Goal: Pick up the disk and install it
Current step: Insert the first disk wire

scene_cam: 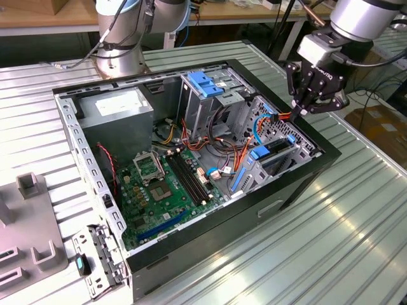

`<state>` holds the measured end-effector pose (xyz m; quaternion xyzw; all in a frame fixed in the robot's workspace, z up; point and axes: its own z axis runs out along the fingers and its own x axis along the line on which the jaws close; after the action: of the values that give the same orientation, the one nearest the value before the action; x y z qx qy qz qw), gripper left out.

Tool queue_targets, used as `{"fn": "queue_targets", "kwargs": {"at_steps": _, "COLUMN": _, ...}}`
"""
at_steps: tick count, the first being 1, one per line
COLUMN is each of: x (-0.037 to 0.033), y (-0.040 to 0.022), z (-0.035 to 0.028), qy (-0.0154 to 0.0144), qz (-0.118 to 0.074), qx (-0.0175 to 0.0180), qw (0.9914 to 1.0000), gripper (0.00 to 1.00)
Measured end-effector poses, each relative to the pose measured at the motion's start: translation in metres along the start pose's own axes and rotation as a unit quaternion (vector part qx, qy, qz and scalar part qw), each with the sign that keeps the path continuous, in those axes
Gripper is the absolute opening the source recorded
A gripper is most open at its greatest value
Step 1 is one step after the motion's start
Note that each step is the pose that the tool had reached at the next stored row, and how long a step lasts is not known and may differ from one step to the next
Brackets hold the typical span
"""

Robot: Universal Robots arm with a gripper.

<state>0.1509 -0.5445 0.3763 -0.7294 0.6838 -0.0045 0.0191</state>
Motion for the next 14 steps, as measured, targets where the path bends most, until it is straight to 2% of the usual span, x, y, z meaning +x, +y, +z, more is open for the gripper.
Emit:
{"fn": "queue_targets", "kwargs": {"at_steps": 2, "x": -0.0005, "y": -0.0005, "z": 0.0001, "qy": -0.0004, "qz": -0.011, "qx": -0.0005, "qw": 0.99994, "gripper": 0.11}}
{"fn": "queue_targets", "kwargs": {"at_steps": 3, "x": -0.0005, "y": -0.0005, "z": 0.0001, "qy": -0.0009, "qz": -0.026, "qx": -0.0009, "qw": 0.99967, "gripper": 0.11}}
{"fn": "queue_targets", "kwargs": {"at_steps": 5, "x": -0.0005, "y": -0.0006, "z": 0.0001, "qy": -0.002, "qz": -0.056, "qx": -0.0015, "qw": 0.9984, "gripper": 0.11}}
{"fn": "queue_targets", "kwargs": {"at_steps": 7, "x": -0.0005, "y": -0.0007, "z": 0.0001, "qy": -0.0025, "qz": -0.074, "qx": -0.0019, "qw": 0.99724, "gripper": 0.11}}
{"fn": "queue_targets", "kwargs": {"at_steps": 8, "x": -0.0004, "y": -0.0013, "z": 0.0001, "qy": -0.0032, "qz": -0.091, "qx": -0.0023, "qw": 0.99585, "gripper": 0.11}}
{"fn": "queue_targets", "kwargs": {"at_steps": 9, "x": -0.0005, "y": -0.0016, "z": 0.0001, "qy": -0.0034, "qz": -0.093, "qx": -0.0023, "qw": 0.99562, "gripper": 0.11}}
{"fn": "queue_targets", "kwargs": {"at_steps": 14, "x": -0.0005, "y": -0.0016, "z": 0.0001, "qy": -0.0035, "qz": -0.094, "qx": -0.0023, "qw": 0.99556, "gripper": 0.11}}
